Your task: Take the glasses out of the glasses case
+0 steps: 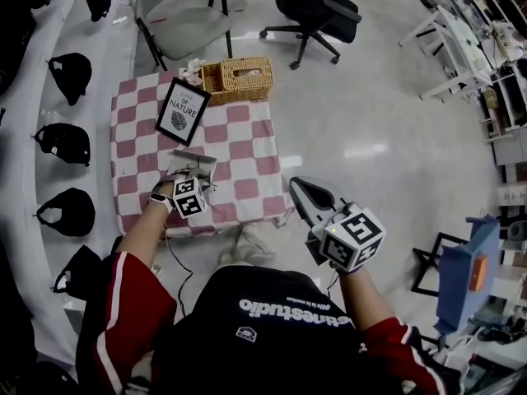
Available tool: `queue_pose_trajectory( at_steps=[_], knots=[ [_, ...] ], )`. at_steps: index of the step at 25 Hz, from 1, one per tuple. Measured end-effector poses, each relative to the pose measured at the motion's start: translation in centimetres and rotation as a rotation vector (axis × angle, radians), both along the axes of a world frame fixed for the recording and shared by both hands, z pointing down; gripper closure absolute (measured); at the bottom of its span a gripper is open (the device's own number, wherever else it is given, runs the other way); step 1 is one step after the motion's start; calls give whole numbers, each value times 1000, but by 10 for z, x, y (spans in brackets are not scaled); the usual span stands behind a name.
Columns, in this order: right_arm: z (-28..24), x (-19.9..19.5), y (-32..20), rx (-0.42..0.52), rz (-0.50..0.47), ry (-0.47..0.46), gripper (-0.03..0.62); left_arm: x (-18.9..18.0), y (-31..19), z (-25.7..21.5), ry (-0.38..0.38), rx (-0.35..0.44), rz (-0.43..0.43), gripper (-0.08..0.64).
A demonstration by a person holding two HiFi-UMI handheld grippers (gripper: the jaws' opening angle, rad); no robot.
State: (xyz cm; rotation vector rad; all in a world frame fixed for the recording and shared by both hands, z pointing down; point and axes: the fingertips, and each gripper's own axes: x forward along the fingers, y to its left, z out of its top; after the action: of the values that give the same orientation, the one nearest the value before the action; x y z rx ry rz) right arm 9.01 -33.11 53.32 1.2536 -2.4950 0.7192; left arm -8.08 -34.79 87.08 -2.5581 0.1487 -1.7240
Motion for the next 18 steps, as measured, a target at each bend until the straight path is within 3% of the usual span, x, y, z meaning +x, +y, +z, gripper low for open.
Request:
queue_pose_trajectory(
  at_steps=[7, 18],
  knots=[
    [3, 12, -3, -7, 26, -6, 588, -6, 4, 7, -31, -41, 18, 454],
    [6, 6, -6, -18, 10, -12, 589, -7, 8, 0, -37, -12, 64, 500]
  ],
)
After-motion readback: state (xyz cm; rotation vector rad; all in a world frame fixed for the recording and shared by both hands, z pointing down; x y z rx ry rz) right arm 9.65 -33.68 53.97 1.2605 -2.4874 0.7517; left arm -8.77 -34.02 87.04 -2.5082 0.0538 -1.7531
